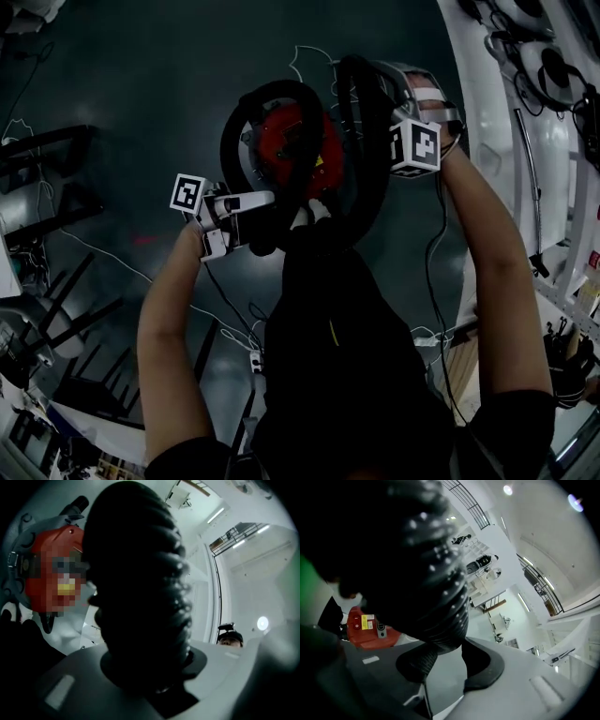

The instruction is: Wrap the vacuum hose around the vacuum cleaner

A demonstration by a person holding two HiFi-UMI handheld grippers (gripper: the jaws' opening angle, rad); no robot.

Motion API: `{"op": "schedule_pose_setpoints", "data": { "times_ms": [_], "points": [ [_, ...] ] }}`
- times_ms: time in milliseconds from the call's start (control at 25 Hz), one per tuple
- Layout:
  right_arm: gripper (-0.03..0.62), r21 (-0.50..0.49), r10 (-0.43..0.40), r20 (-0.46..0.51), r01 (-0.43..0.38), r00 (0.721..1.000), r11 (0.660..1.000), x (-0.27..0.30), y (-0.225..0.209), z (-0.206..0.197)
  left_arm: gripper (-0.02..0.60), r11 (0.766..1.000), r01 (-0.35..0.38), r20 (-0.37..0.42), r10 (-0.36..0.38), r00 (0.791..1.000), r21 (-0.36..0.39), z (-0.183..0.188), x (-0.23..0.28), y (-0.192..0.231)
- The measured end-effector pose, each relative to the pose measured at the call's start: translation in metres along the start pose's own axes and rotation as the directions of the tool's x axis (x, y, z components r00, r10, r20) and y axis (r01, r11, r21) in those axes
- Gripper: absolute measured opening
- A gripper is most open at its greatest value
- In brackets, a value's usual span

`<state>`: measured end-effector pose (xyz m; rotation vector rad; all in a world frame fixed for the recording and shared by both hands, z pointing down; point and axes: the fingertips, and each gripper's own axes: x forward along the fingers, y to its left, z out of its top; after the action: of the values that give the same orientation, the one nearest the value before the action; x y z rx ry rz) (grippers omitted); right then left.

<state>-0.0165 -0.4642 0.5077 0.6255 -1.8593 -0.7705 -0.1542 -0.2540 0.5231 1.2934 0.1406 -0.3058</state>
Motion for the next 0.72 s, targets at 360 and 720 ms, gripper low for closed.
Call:
{"op": "schedule_pose_setpoints", "data": {
  "times_ms": [360, 720],
  "points": [
    [0.152, 0.034, 0.048, 0.057, -0.05, 0.997, 0.998, 0.078, 0.025, 0.015, 0.13, 0.993, 0.021, 0.13, -0.006, 0.992, -0.116, 0.045, -0.012, 0.07],
    [0.149, 0.018, 0.086, 0.057, -0.087, 0.995, 0.996, 0.125, 0.063, 0.014, 0.127, 0.985, -0.094, 0.171, 0.118, 0.978, -0.143, 0.07, -0.038, 0.121]
  ]
}}
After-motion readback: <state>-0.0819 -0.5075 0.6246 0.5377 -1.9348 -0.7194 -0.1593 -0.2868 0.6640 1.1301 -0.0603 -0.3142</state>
